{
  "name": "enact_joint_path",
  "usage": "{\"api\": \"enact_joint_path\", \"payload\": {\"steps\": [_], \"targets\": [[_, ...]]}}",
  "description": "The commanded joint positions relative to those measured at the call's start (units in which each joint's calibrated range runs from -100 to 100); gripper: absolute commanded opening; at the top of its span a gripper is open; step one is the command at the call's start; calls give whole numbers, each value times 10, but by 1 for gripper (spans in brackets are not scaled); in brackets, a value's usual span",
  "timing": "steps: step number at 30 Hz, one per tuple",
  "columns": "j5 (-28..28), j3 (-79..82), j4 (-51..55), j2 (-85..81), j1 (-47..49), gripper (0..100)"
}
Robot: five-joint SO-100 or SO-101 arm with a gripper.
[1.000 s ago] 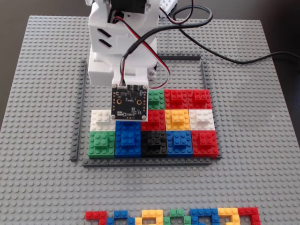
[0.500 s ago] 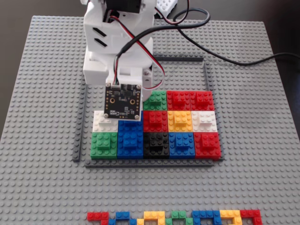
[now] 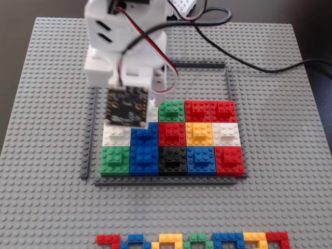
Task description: Grab the cube and place it into the grid
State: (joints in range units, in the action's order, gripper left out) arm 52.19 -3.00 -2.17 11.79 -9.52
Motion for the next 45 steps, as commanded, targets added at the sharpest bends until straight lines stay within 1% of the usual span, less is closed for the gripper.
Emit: {"api": "enact_joint_path", "payload": {"steps": [1,4,5,7,12,15,21,28,33,39,45], "targets": [[5,-99,34,-65,-2,18],[6,-126,52,-85,0,16],[6,-130,57,-95,0,13],[2,-130,62,-119,6,4],[-3,-96,64,-191,20,3],[-10,-59,58,-243,29,0],[-27,69,14,-379,48,0],[-50,252,-63,-562,71,0],[-66,350,-109,-664,79,0],[-60,494,-161,-794,82,0],[-67,613,-183,-920,87,0]]}}
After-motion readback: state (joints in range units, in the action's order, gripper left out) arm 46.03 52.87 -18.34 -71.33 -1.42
